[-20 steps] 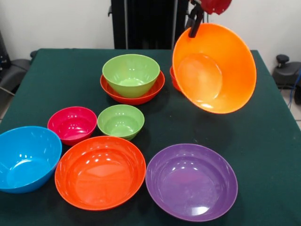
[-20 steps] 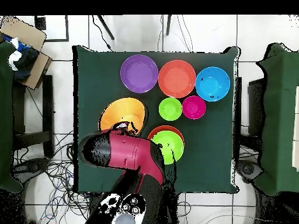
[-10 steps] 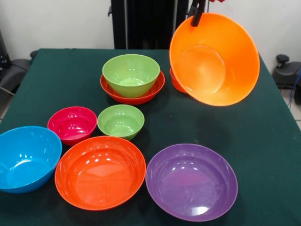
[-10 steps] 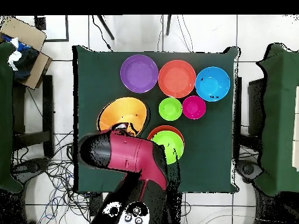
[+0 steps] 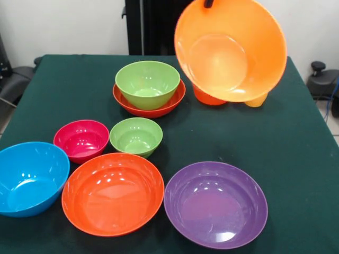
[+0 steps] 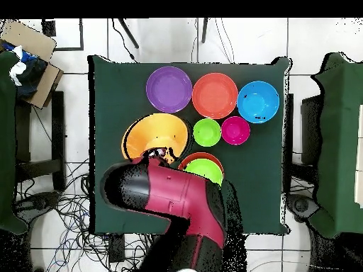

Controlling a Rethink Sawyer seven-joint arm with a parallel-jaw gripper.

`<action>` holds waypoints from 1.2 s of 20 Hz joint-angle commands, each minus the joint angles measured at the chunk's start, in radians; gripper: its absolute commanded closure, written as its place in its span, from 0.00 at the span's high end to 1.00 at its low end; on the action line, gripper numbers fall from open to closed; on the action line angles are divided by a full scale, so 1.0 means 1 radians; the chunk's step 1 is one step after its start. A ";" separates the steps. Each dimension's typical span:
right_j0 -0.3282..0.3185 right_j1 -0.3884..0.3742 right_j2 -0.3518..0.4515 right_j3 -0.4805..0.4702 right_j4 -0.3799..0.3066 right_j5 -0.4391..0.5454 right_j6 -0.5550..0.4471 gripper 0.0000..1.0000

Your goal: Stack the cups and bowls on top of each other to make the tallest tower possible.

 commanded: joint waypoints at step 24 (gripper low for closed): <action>-0.221 -0.243 0.166 0.300 -0.305 -0.047 -0.292 0.00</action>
